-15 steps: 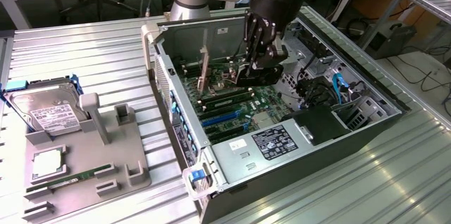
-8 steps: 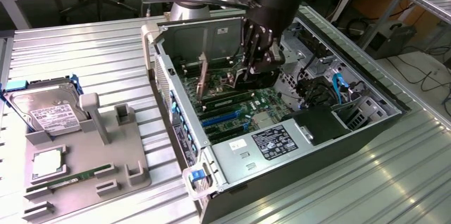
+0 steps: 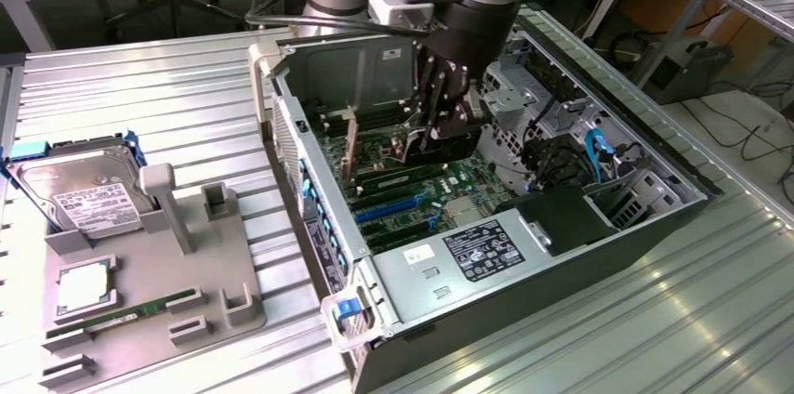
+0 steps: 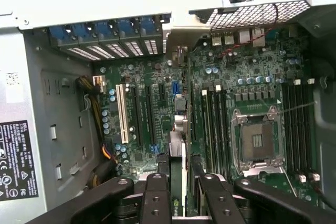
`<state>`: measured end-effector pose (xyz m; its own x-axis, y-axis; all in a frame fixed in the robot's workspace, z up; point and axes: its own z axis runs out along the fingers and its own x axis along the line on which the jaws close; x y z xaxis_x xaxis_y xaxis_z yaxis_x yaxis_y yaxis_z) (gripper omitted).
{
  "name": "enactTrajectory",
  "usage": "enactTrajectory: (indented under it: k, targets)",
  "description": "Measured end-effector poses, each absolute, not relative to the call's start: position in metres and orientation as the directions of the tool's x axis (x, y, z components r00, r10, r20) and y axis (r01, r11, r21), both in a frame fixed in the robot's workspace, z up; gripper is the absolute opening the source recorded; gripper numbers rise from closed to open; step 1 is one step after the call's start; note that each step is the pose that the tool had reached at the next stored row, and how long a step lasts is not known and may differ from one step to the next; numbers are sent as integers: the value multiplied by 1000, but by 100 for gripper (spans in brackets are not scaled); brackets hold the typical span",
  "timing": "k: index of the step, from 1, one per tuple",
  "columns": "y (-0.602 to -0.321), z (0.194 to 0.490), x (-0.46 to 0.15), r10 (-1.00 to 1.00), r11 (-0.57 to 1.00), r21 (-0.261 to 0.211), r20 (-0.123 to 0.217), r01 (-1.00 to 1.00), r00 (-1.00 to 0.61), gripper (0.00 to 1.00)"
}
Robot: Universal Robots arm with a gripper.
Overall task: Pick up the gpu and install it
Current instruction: 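Insert the gpu into the slot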
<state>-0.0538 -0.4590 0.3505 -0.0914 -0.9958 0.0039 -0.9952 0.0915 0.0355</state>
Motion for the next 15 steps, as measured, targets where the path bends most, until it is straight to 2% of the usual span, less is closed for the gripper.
enactTrajectory:
  k: [15]
  targets:
    - [-459,322,-66,-1000,32,35,3,-999,-31,26]
